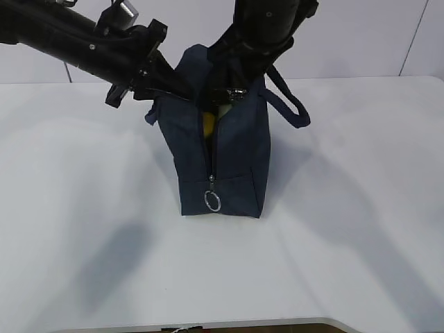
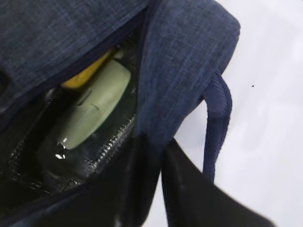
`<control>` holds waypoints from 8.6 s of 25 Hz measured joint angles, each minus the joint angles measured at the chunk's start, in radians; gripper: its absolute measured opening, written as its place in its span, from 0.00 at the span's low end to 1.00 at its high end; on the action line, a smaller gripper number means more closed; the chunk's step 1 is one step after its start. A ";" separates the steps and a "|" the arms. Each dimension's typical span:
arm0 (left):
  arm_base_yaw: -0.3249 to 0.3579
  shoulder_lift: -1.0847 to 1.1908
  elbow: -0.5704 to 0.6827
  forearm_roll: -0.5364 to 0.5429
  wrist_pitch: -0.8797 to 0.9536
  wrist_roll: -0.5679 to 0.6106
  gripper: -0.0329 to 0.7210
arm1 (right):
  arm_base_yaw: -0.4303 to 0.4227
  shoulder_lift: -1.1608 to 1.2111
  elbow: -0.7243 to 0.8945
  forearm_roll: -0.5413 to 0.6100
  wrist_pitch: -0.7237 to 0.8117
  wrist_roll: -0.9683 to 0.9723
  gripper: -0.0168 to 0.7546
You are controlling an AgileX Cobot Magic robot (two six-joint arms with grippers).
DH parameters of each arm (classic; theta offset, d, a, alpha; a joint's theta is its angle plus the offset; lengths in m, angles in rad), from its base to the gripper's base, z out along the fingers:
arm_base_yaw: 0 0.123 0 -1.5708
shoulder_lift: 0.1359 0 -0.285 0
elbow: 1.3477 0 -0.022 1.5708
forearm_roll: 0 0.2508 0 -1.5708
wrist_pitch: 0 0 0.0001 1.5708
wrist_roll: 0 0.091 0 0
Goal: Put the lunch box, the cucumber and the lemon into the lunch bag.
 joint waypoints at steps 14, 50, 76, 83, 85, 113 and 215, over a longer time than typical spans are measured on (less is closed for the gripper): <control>0.000 0.000 -0.001 -0.012 0.004 0.002 0.25 | 0.000 0.011 -0.002 0.019 -0.006 0.012 0.46; 0.090 -0.052 -0.258 0.257 0.174 -0.098 0.38 | 0.000 -0.297 -0.008 0.138 -0.004 -0.006 0.46; 0.090 -0.530 -0.027 0.667 0.210 -0.210 0.38 | 0.000 -0.968 1.158 0.174 -0.867 -0.025 0.46; 0.090 -0.577 -0.027 0.668 0.211 -0.210 0.38 | 0.000 -1.001 1.378 0.174 -1.134 -0.014 0.46; 0.090 -0.577 -0.027 0.668 0.211 -0.210 0.38 | 0.000 -0.979 1.381 0.174 -1.166 -0.014 0.46; 0.090 -0.582 -0.027 0.515 0.211 -0.210 0.37 | 0.000 -0.607 1.766 0.067 -2.049 0.056 0.46; 0.090 -0.582 -0.027 0.513 0.211 -0.211 0.36 | 0.000 0.009 1.483 0.013 -2.389 0.150 0.03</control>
